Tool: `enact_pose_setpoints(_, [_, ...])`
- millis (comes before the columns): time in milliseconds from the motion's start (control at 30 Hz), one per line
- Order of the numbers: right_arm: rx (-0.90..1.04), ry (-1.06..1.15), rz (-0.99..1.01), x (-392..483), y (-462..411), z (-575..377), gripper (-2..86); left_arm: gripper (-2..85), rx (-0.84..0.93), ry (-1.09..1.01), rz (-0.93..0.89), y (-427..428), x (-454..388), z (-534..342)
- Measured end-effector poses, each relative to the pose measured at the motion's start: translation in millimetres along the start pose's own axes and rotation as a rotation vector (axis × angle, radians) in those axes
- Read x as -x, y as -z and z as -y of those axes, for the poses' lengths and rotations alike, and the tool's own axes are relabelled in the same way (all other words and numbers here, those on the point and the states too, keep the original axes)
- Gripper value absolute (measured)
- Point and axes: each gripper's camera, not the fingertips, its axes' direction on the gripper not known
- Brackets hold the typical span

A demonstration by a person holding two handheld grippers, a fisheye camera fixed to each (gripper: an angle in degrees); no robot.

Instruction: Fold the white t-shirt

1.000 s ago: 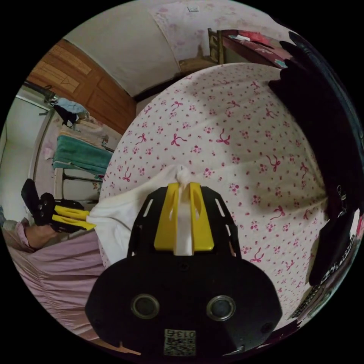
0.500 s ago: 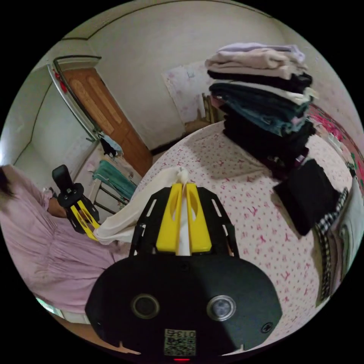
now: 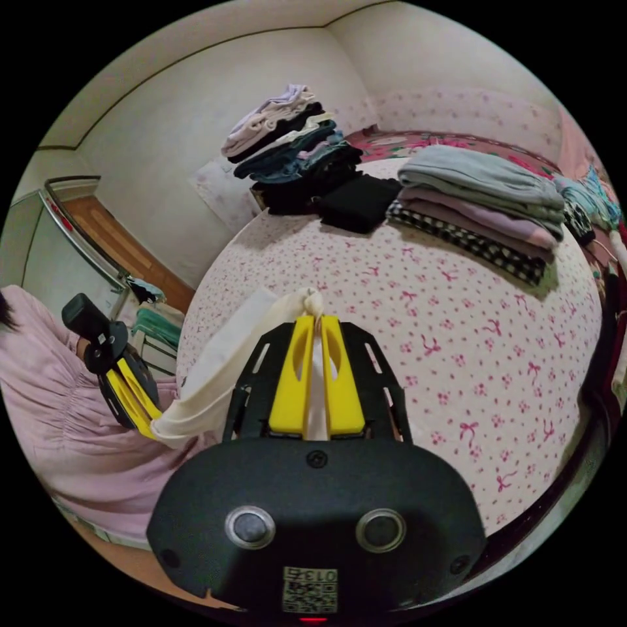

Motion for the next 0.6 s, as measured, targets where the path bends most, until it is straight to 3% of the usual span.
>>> enact_pose_setpoints(600, [0.038,-0.111,-0.029,-80,106,-59,4.2,5.3,0.202,-0.105,0.035,-145,-30,69])
